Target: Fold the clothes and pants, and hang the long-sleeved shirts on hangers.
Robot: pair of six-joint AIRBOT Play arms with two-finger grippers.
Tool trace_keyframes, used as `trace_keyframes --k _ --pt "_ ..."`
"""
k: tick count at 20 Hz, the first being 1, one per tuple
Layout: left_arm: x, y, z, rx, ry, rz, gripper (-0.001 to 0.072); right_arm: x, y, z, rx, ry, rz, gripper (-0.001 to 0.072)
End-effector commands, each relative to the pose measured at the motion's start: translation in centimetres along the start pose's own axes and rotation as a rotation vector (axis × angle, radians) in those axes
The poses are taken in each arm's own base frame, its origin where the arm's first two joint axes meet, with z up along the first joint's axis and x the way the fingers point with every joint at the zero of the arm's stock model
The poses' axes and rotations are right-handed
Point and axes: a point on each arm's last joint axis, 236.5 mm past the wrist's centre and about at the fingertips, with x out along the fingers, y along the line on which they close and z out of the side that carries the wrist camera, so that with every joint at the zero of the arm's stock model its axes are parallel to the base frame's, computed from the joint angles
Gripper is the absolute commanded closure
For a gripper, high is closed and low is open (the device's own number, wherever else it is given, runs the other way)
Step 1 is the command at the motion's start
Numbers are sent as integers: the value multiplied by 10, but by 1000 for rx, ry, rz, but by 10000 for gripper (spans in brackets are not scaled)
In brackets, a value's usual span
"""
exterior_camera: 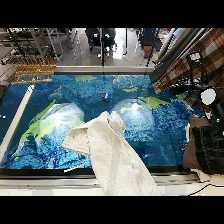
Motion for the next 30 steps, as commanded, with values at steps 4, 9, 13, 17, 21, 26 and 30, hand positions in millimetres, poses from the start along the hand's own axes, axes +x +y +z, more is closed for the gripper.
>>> trace_keyframes --k 4,9,13,17,21,26,30 --pt "0 0 0 0 -1 1 660 0 1 0 0 -1 1 680" --pt "0 0 0 0 -1 1 660 0 1 0 0 0 1 680" --pt "0 0 1 -1 -3 1 660 0 1 1 8 -4 5 680" --pt "-1 1 14 -4 -58 6 660 -3 28 13 184 -41 122 680" --pt "-1 -10 10 -266 -36 -49 659 -17 43 15 224 -30 185 680" --pt "-19 -59 -119 -321 531 -181 659 -32 19 8 99 -2 80 527" --pt "-22 -69 -202 -338 847 -198 660 -54 -8 -11 200 60 38 316"
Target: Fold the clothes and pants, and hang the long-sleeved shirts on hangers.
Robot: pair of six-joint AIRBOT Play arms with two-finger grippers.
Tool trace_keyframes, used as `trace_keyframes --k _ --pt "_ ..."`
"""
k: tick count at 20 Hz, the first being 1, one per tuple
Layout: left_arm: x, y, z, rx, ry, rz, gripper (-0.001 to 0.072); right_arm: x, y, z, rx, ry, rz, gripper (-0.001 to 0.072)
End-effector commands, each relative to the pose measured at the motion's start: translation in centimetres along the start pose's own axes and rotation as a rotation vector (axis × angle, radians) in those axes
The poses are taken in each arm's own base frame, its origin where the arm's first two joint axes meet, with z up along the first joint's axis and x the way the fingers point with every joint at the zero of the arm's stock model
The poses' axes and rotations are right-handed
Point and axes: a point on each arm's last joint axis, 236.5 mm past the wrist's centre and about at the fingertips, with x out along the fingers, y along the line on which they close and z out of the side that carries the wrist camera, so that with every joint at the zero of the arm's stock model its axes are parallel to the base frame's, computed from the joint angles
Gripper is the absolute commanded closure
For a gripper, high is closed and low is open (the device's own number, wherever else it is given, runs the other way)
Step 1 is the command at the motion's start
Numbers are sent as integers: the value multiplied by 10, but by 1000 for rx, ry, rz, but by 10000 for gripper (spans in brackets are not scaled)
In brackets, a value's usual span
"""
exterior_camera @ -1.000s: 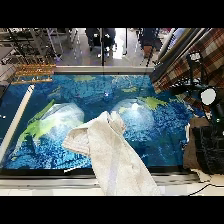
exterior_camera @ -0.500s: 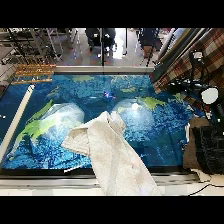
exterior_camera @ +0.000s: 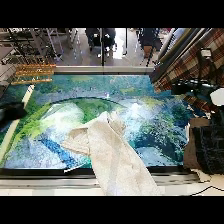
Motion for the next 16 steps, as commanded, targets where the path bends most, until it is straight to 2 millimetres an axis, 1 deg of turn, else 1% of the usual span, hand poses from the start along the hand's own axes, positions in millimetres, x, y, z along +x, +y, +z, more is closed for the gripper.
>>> trace_keyframes --k 1,2,3,4,6,8,9,10,11,12,13,16 --pt "32 11 -74 -58 320 1 669 -21 -26 -27 61 103 -37 295" --pt "43 15 -85 -86 364 6 669 -26 -32 -42 74 159 -29 276" --pt "54 17 -96 -126 406 4 669 -32 -32 -58 80 222 6 238" --pt "66 23 -107 -156 443 16 669 -38 -26 -77 73 292 74 184" --pt "87 28 -129 -229 511 16 669 -52 -11 -105 62 397 193 187" --pt "97 32 -156 -272 610 17 669 -59 -2 -124 63 469 239 188" --pt "99 34 -171 -281 667 20 664 -59 1 -127 60 479 251 189" --pt "100 36 -181 -269 706 16 620 -60 2 -127 59 483 257 189" --pt "99 37 -190 -223 743 -4 473 -60 3 -127 57 480 259 190" --pt "97 38 -197 -184 775 -23 232 -60 3 -127 47 482 261 190" --pt "95 40 -199 -176 789 -23 8 -61 3 -129 36 486 265 190" --pt "94 46 -199 -170 791 -22 8 -70 15 -143 34 550 324 187"
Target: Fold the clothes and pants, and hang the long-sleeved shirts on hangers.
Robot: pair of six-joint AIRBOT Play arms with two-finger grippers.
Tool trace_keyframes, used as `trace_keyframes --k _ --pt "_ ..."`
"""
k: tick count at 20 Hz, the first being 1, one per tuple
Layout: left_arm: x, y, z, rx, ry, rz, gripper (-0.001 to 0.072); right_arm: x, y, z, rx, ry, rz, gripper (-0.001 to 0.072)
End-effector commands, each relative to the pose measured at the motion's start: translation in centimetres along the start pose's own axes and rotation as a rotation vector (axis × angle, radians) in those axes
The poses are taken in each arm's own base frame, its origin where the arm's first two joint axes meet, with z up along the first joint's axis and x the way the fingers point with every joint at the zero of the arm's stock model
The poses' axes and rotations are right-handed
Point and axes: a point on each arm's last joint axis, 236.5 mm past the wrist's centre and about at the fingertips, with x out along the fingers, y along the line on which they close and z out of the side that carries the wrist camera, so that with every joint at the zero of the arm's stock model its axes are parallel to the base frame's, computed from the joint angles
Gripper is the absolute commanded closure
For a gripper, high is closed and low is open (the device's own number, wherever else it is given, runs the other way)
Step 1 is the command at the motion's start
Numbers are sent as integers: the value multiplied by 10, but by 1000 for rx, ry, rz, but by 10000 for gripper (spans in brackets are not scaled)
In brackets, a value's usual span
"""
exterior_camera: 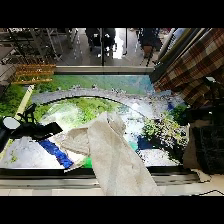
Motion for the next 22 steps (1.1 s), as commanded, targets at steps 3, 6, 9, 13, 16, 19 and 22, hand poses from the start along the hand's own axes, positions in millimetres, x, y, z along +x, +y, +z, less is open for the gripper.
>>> trace_keyframes --k 3,6,9,13,16,19,22 --pt "6 -2 -6 23 43 -45 7 24 59 -39 6 113 291 186" --pt "24 -17 -16 232 89 -110 6 70 108 -112 16 329 470 187" --pt "47 -9 -21 293 126 -109 7 110 109 -169 -35 467 413 189" --pt "72 0 -34 301 200 -113 17 116 104 -205 -44 619 432 234" --pt "85 -7 -47 369 243 -128 127 123 114 -216 -111 682 482 265" --pt "95 -10 -52 373 259 -126 175 124 125 -242 -181 843 518 265" --pt "99 -7 -54 358 273 -124 443 128 136 -259 -235 953 550 267"
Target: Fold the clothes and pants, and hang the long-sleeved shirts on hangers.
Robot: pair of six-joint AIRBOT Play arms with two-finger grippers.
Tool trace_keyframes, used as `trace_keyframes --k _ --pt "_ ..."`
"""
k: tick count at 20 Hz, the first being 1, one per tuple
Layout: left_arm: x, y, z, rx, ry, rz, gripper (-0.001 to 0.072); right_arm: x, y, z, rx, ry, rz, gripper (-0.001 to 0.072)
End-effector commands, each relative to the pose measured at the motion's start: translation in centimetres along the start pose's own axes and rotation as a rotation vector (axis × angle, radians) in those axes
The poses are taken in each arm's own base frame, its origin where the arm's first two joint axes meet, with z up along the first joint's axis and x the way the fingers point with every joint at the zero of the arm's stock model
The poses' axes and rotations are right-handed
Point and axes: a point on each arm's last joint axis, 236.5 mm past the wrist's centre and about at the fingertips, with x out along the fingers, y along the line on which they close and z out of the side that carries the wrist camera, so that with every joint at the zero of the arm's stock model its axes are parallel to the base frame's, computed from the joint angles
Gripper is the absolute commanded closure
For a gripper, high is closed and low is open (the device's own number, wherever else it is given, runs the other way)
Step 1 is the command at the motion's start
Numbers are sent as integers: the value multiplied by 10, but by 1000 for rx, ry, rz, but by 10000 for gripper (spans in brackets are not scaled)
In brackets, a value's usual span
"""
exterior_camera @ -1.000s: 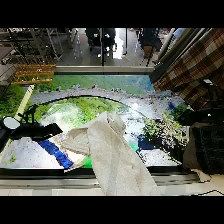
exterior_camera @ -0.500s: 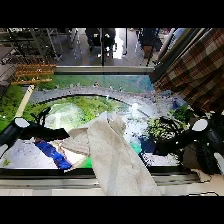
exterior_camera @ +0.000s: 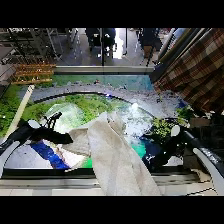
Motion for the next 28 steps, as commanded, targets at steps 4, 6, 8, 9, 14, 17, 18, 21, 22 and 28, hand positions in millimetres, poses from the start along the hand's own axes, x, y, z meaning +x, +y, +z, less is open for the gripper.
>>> trace_keyframes --k 4,6,8,9,14,17,18,21,22,28 --pt "8 1 -3 -1 20 -5 650 44 5 -22 -58 265 28 293" --pt "7 0 -5 -1 27 -11 671 55 2 -31 -38 298 41 347" --pt "-1 -1 -2 2 14 -13 672 62 6 -29 -49 279 62 588" --pt "-11 -2 4 8 -1 -15 672 60 6 -27 -57 270 62 679" --pt "-166 2 73 57 -240 32 672 -55 -43 28 -106 34 -424 681" --pt "-331 10 104 27 -557 214 672 -245 -42 71 38 -565 -816 681" --pt "-387 10 104 10 -674 290 672 -311 -27 63 91 -778 -903 681" --pt "-534 -12 77 -33 -1005 485 672 -454 50 -15 123 -1229 -1143 681" --pt "-570 -26 65 -21 -1099 528 672 -475 77 -42 119 -1310 -1201 681" --pt "-619 -28 22 -90 -1250 587 672 -481 141 -71 36 -1459 -1187 681"
